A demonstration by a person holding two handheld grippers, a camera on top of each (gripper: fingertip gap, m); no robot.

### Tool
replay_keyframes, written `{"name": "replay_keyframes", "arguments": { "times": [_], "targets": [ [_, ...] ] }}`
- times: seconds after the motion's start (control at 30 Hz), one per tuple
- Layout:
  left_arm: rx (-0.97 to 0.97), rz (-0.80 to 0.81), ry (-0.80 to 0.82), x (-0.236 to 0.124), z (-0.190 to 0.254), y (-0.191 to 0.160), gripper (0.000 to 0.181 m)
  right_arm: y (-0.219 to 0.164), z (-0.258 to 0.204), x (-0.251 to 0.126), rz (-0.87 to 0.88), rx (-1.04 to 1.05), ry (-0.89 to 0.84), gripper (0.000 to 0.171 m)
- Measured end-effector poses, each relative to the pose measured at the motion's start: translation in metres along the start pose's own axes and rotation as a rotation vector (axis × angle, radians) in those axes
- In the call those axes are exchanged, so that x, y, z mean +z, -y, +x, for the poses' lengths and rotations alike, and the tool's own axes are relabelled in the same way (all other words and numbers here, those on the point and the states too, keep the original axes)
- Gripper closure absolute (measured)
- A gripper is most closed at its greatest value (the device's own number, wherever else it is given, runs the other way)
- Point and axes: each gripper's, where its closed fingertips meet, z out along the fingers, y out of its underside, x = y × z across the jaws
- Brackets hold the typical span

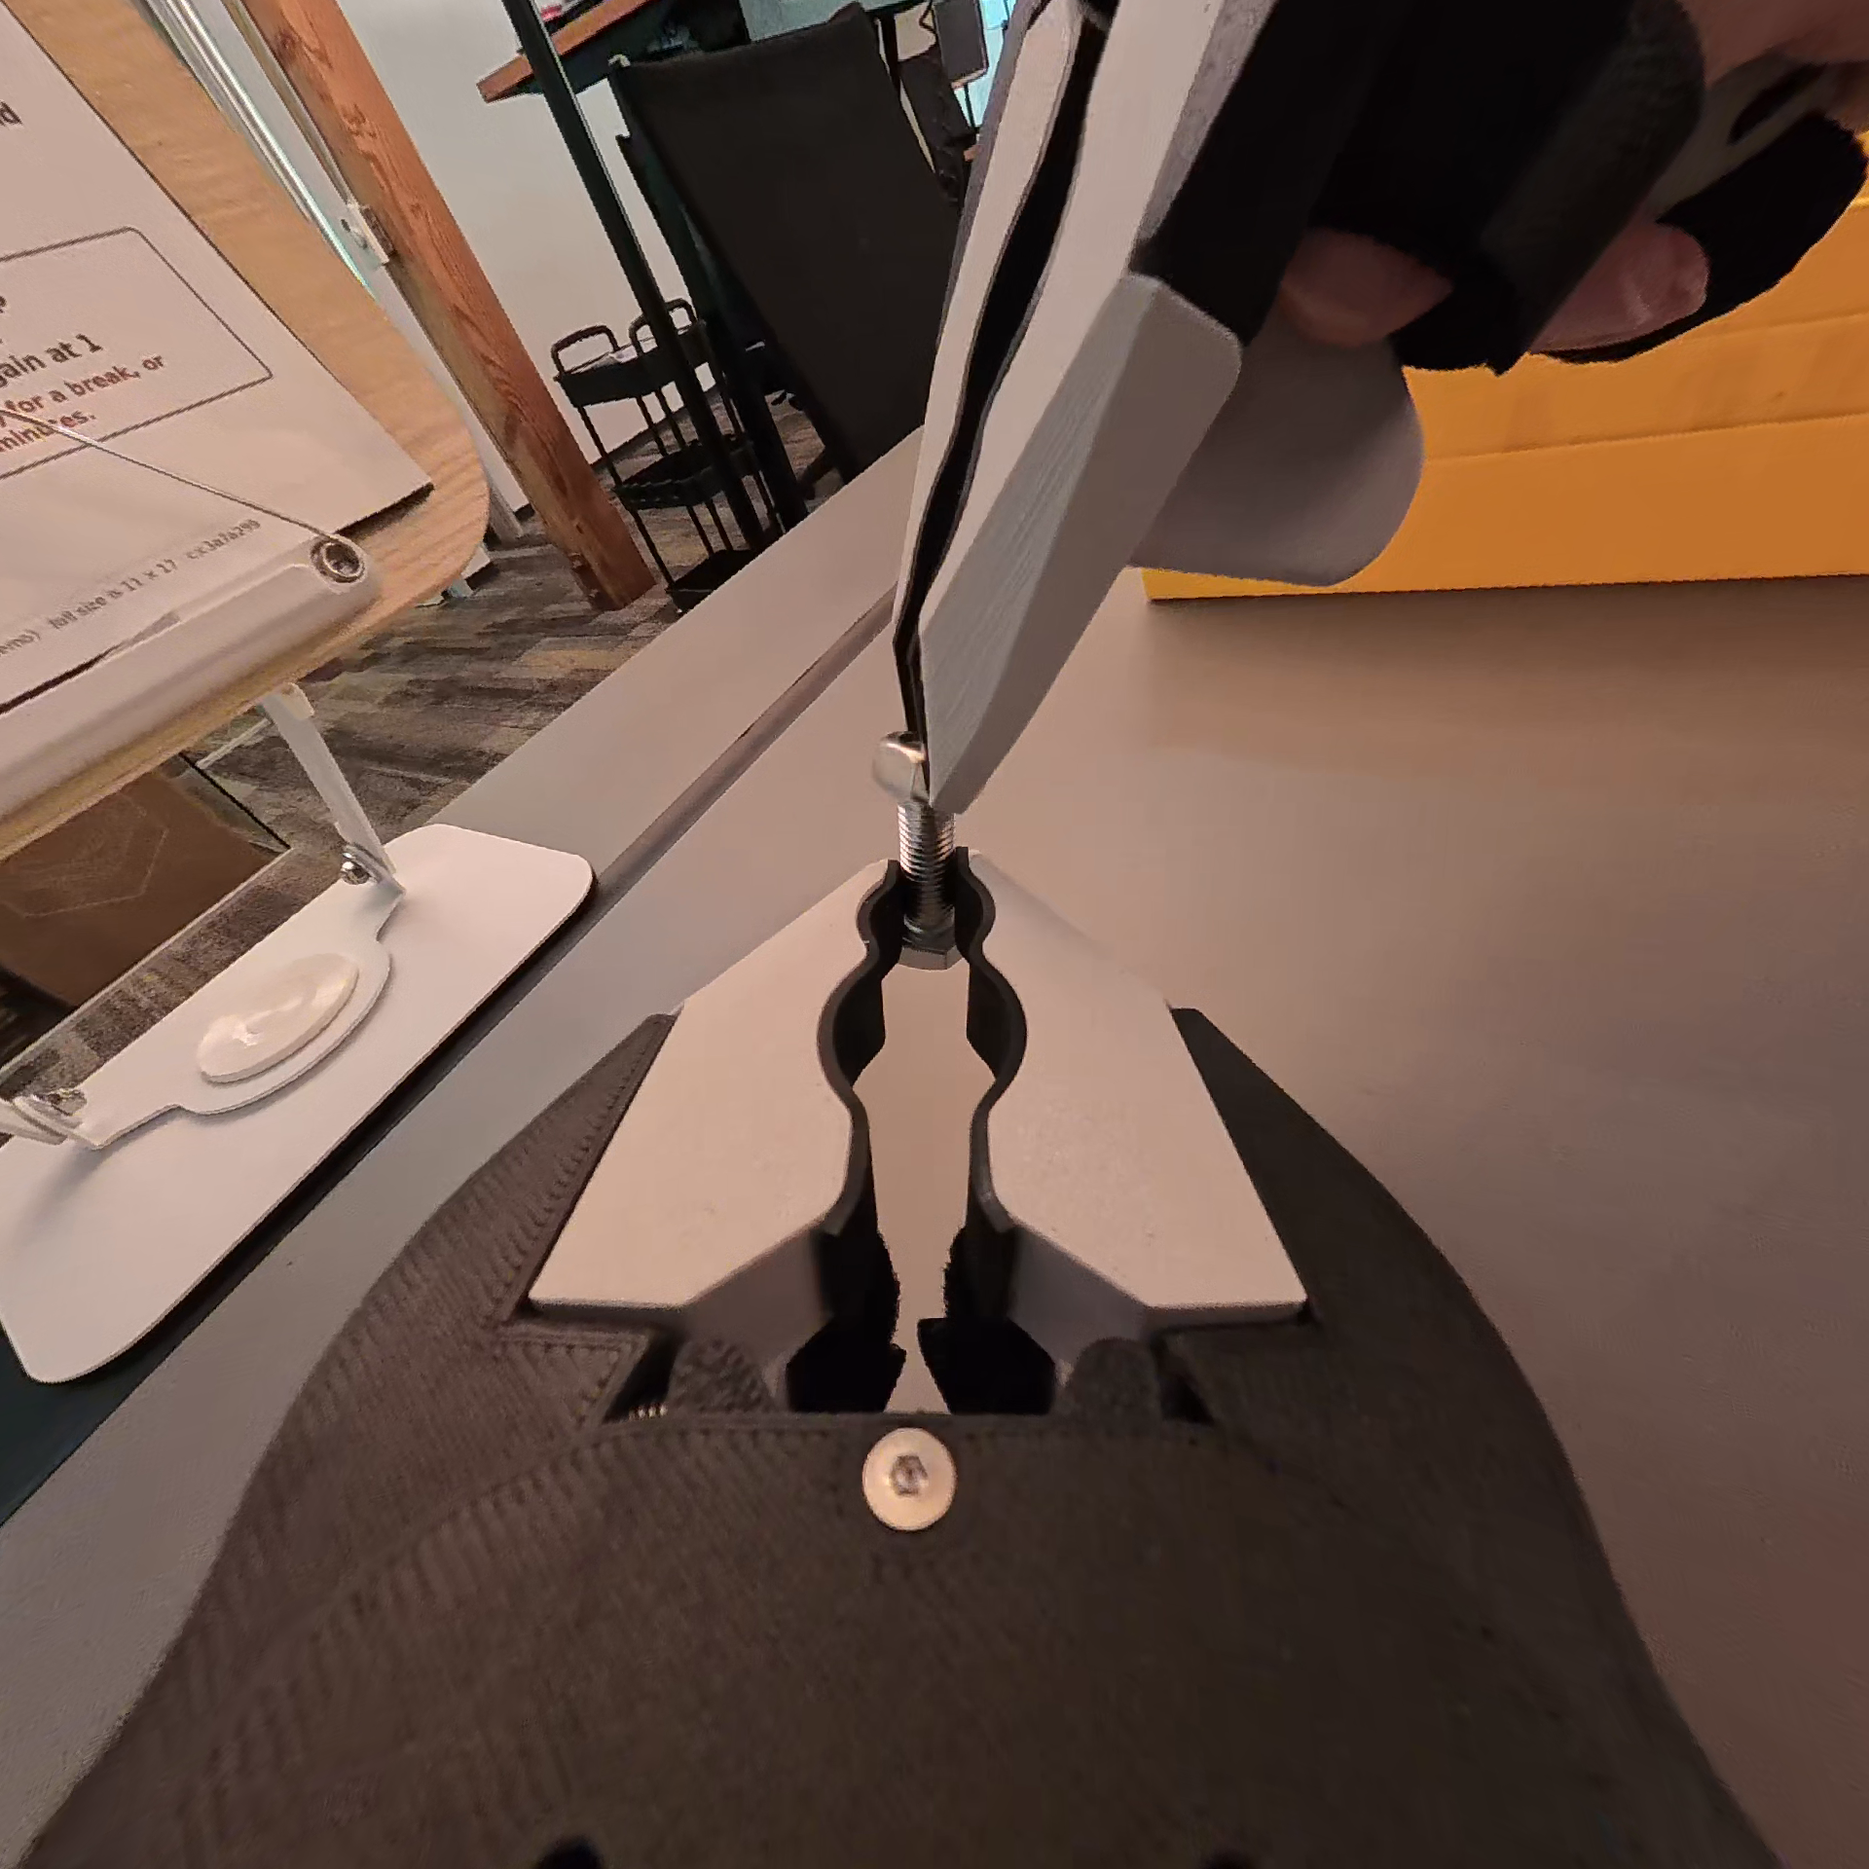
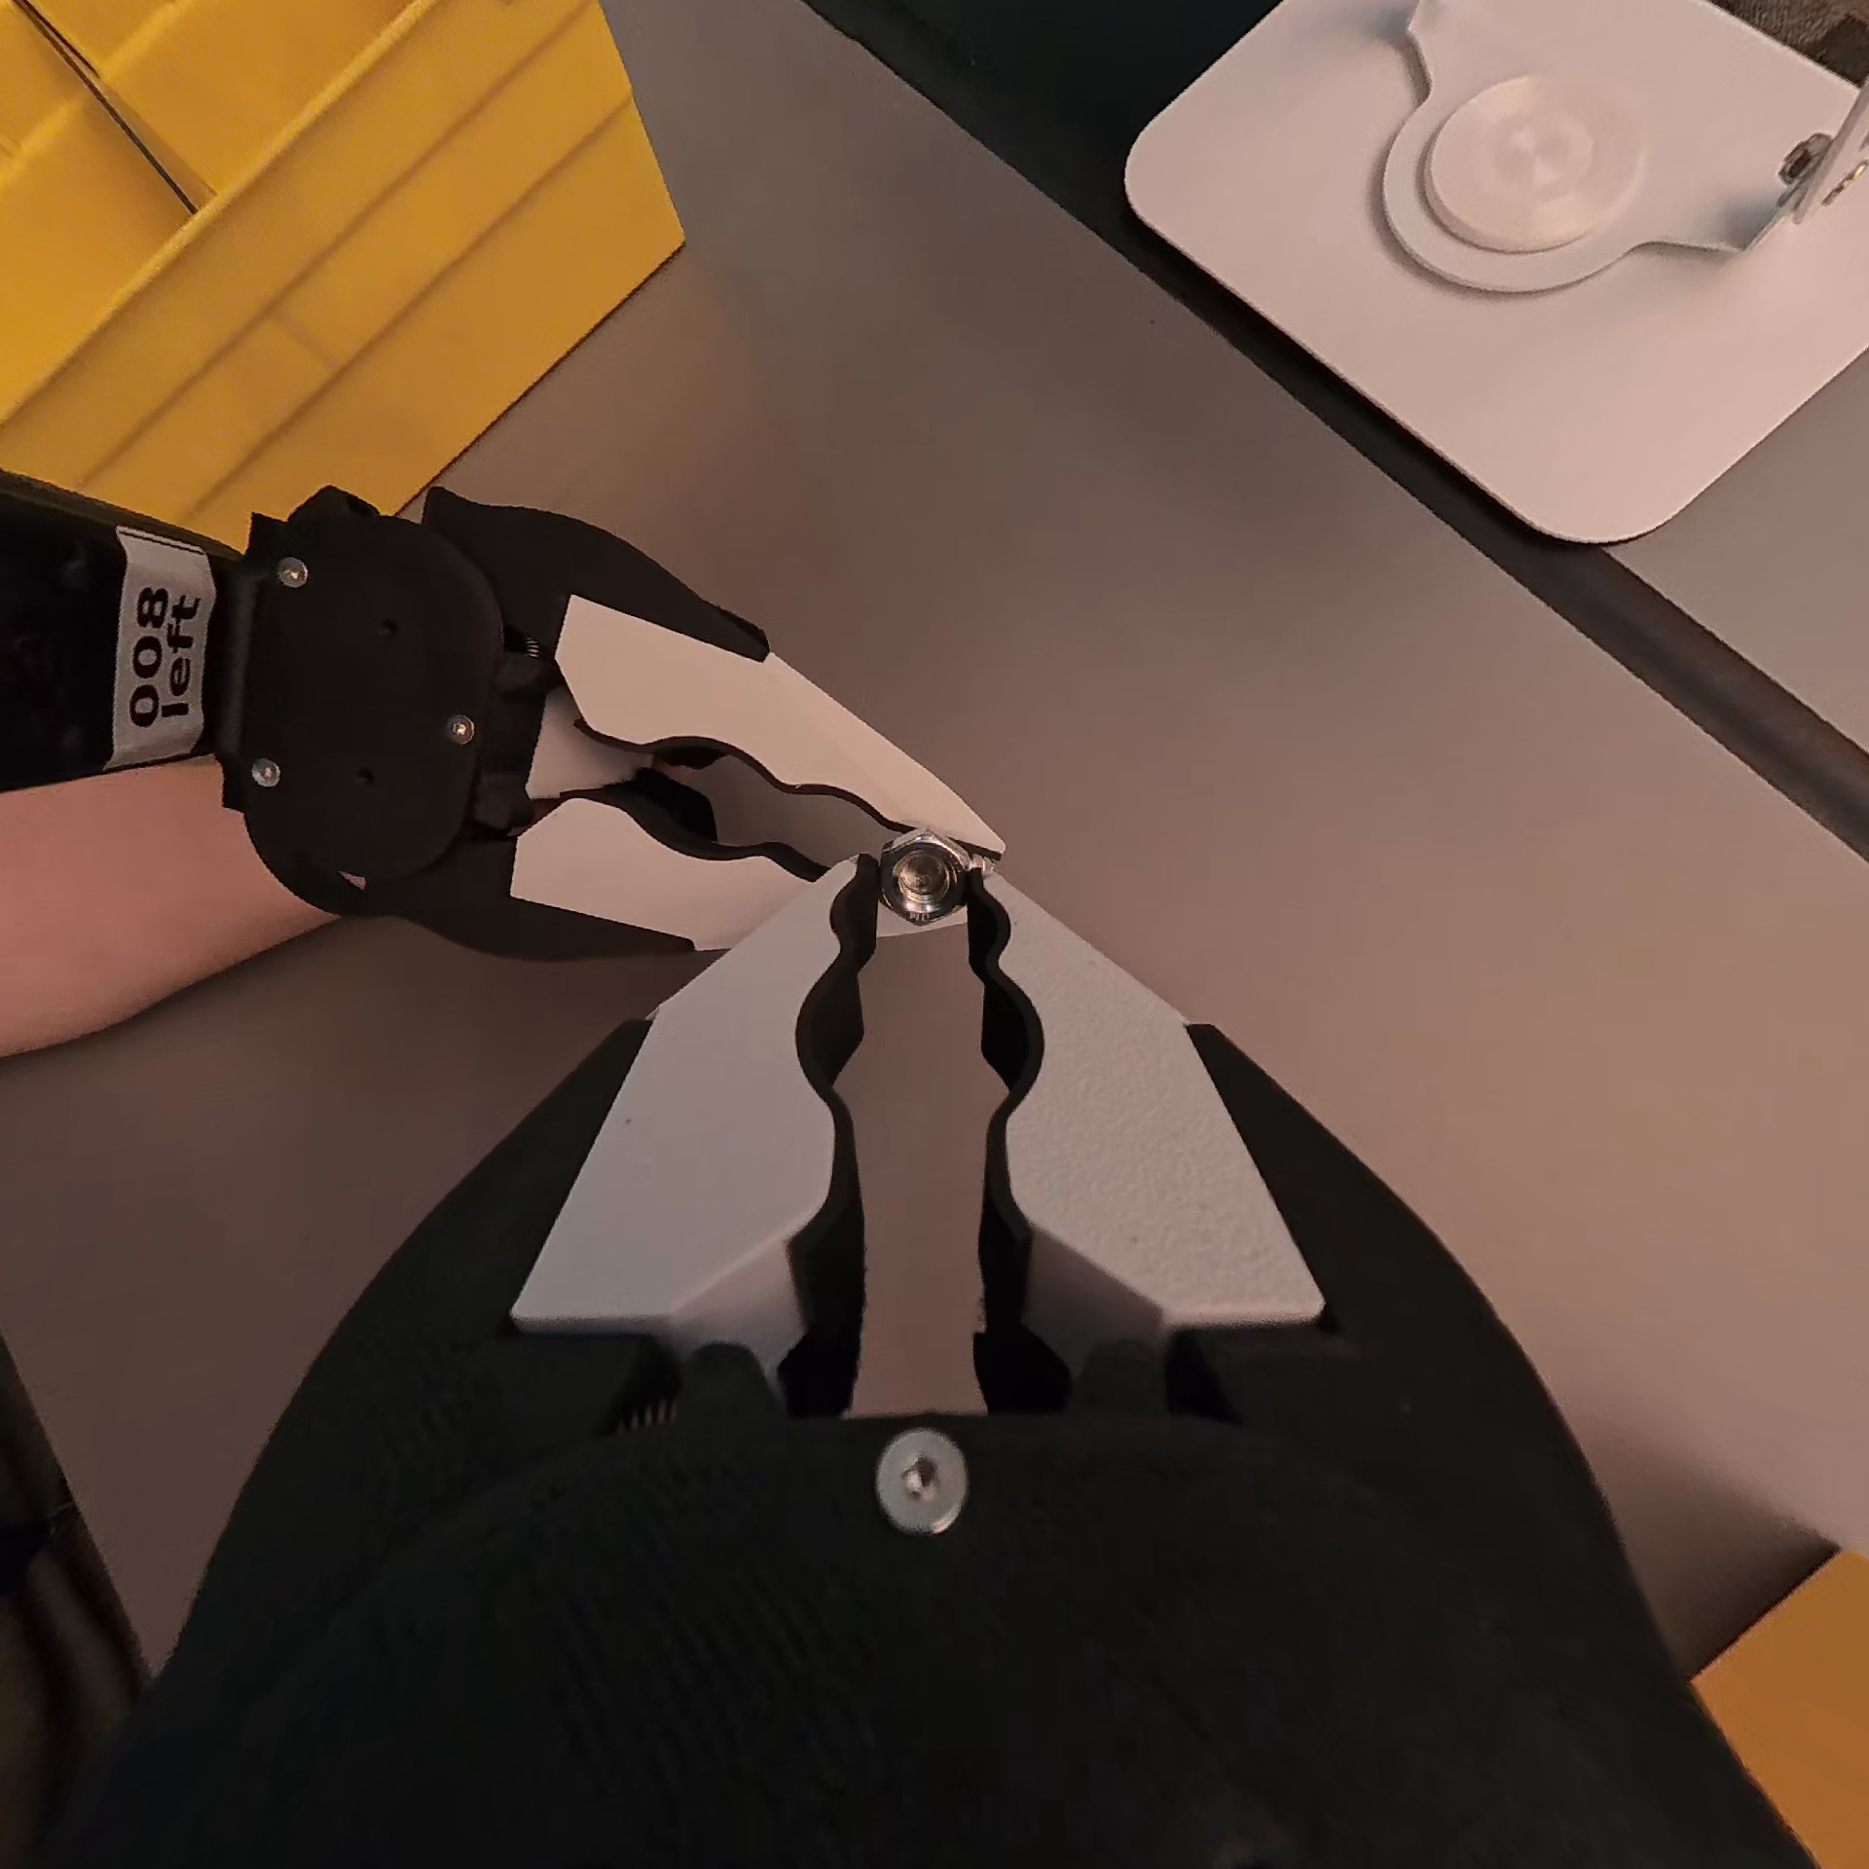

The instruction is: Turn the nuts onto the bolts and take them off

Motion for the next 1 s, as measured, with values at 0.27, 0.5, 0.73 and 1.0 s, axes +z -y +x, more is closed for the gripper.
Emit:
{"name": "replay_keyframes", "arguments": {
  "times": [0.27,0.5,0.73,1.0],
  "targets": [
    [-0.031,-0.014,-0.002,0.001,-0.003,-0.004,0.174,0.002,0.002,-0.001,0.013,-0.057,-0.027,0.16],
    [-0.045,-0.02,0.05,-0.002,-0.017,-0.009,0.174,-0.024,0.035,-0.02,-0.124,-0.178,-0.107,0.166],
    [-0.05,0.0,0.066,-0.004,-0.022,-0.008,0.174,-0.121,0.02,-0.068,-0.554,-0.395,-0.061,0.171],
    [-0.024,0.039,0.037,-0.002,-0.012,-0.001,0.174,-0.165,0.049,-0.106,-0.668,-0.48,-0.311,0.17]
  ]
}}
